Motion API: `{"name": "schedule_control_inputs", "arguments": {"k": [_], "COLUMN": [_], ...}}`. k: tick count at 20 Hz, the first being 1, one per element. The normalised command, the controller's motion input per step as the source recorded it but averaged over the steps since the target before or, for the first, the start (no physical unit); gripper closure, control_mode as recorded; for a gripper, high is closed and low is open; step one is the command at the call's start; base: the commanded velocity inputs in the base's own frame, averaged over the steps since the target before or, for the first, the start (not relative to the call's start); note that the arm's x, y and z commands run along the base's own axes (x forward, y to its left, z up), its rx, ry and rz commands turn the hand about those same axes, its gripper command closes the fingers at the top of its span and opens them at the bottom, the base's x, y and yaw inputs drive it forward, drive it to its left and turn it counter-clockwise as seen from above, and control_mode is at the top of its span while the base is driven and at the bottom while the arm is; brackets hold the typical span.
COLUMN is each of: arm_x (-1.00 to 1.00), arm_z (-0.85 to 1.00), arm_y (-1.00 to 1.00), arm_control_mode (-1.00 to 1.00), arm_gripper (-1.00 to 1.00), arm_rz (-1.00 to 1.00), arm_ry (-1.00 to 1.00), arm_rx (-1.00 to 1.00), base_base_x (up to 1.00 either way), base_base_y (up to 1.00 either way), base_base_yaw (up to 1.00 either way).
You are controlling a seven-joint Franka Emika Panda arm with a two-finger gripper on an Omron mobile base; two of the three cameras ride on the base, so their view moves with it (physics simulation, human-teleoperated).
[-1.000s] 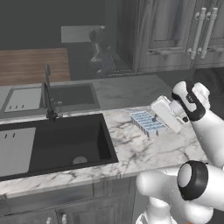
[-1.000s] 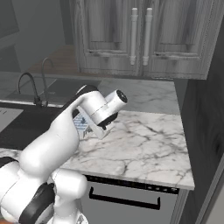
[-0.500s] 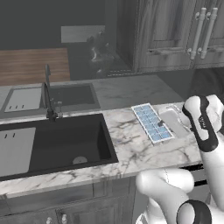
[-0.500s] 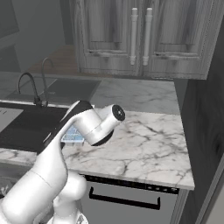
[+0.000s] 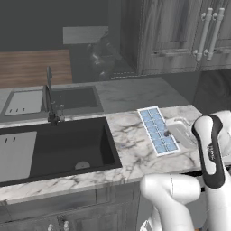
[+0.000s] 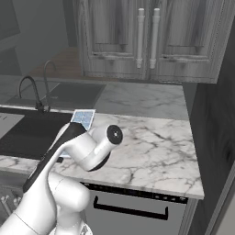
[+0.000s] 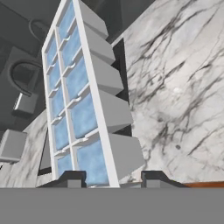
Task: The ice cube tray has been filled with water. Take the tray and place it in the freezer to make ice. Close the freezer door after placing the tray.
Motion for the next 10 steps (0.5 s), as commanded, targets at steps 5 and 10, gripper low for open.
{"name": "schedule_control_inputs", "arguments": {"k": [5, 10], "arm_x": [-0.01, 0.0], "arm_z": [0.07, 0.19], "arm_y": [0.0, -0.01], "arm_control_mode": [-1.0, -1.0], "arm_gripper": [1.0, 1.0], "arm_rz": [0.0, 0.0], "arm_ry": [0.0, 0.07], "arm_rx": [0.0, 0.0], "base_base_x": [0.0, 0.0], "base_base_y": [0.0, 0.0], "base_base_yaw": [0.0, 0.0]}}
